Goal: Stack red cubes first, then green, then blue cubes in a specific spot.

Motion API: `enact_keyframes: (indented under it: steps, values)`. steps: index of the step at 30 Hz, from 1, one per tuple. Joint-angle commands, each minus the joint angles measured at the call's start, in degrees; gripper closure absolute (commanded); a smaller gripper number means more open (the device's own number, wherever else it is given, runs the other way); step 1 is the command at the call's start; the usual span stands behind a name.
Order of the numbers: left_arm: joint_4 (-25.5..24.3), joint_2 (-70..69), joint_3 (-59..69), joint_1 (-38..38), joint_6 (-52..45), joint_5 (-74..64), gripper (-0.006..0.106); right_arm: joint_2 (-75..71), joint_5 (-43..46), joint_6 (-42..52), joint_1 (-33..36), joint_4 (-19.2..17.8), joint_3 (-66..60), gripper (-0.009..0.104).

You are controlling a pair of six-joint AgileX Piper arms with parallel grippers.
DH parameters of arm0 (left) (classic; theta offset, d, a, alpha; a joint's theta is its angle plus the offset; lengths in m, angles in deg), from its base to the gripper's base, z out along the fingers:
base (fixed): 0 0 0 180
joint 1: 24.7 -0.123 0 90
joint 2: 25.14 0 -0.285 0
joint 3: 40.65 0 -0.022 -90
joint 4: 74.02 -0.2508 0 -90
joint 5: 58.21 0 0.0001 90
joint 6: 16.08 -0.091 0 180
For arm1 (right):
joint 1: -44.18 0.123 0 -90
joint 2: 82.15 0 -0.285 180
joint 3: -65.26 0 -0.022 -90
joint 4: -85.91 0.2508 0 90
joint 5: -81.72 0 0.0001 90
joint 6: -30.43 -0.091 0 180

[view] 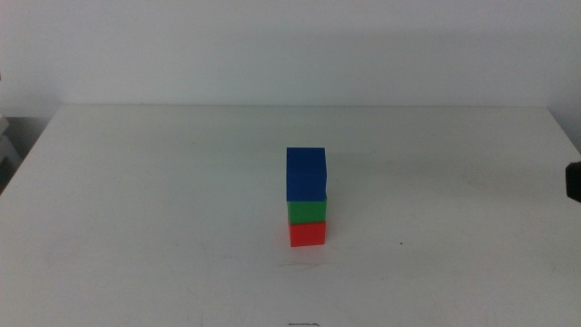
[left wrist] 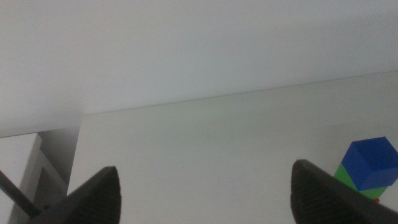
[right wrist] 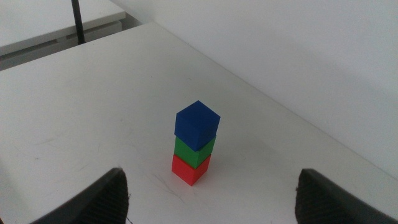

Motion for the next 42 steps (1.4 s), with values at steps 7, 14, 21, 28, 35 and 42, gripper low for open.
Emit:
enact_keyframes:
  steps: [7,14,21,28,35,42]
  values:
    - [0.6,-5.2,4.6,0.1,0.1,5.8,0.007,0.2,3.7,0.3,-0.4,0.7,1.3,0.001]
    - [0.1,-14.7,18.5,0.1,0.1,16.9,0.007,-2.3,23.3,0.3,-1.1,-9.3,-6.2,0.001]
    - [2.6,-23.2,33.1,0.1,0.1,34.2,0.007,-7.7,38.5,0.3,-6.1,-16.3,-23.5,0.001]
    - [2.4,-29.2,49.8,0.0,0.1,47.8,0.007,-20.8,38.5,0.3,-19.6,-17.1,-39.0,0.001]
    - [4.0,-38.3,59.6,-3.8,0.1,46.6,0.007,-36.2,38.1,0.3,-28.3,-16.1,-49.3,0.001]
    - [3.9,-43.4,62.6,-8.4,0.1,44.2,0.007,-40.4,38.5,0.3,-28.6,-10.2,-57.7,0.001]
